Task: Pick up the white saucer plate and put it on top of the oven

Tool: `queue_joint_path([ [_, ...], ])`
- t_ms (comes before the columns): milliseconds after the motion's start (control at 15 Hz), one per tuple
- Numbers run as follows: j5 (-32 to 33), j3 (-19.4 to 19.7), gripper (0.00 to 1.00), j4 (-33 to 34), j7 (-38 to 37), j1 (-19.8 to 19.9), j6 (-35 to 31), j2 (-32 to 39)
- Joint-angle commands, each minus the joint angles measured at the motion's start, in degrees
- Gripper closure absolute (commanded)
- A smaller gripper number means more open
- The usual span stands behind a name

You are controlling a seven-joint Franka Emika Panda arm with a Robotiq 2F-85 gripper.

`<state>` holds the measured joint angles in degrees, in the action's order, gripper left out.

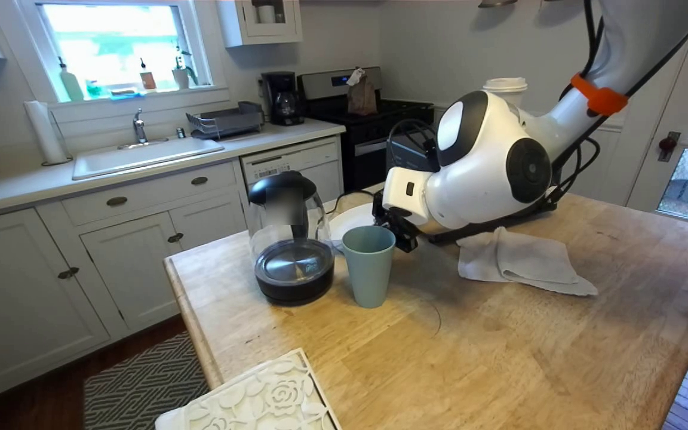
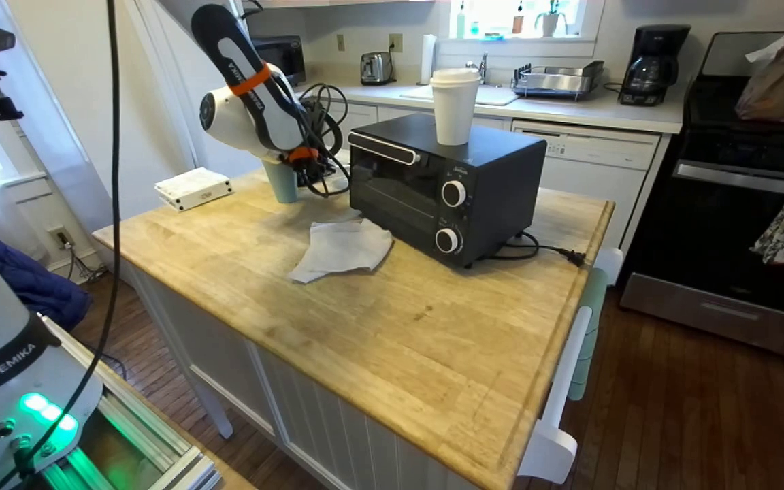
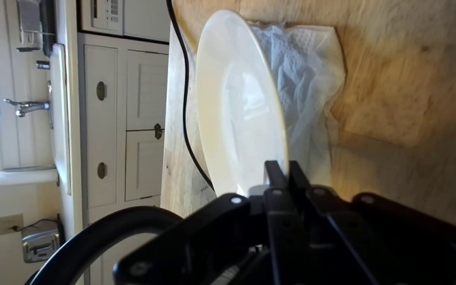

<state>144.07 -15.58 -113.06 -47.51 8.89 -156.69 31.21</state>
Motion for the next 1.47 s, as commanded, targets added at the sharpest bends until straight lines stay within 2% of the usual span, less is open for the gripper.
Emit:
queue_joint_path([
  [0, 0.0, -2.1, 0.98, -5.5, -0.8, 1.8, 2.4, -5.8],
  [333, 0.0, -3.8, 0.98, -9.4, -2.9, 2.8, 5.2, -10.3],
  [400, -0.1, -1.6, 0.98, -9.7, -4.4, 0.4, 5.0, -11.4],
  [1000, -0.2, -0.3, 0.98, -13.4, -12.2, -3.1, 9.0, -19.0],
  [1400, -0.3, 2.5, 0.98, -15.8, -17.0, -5.4, 13.3, -23.3],
])
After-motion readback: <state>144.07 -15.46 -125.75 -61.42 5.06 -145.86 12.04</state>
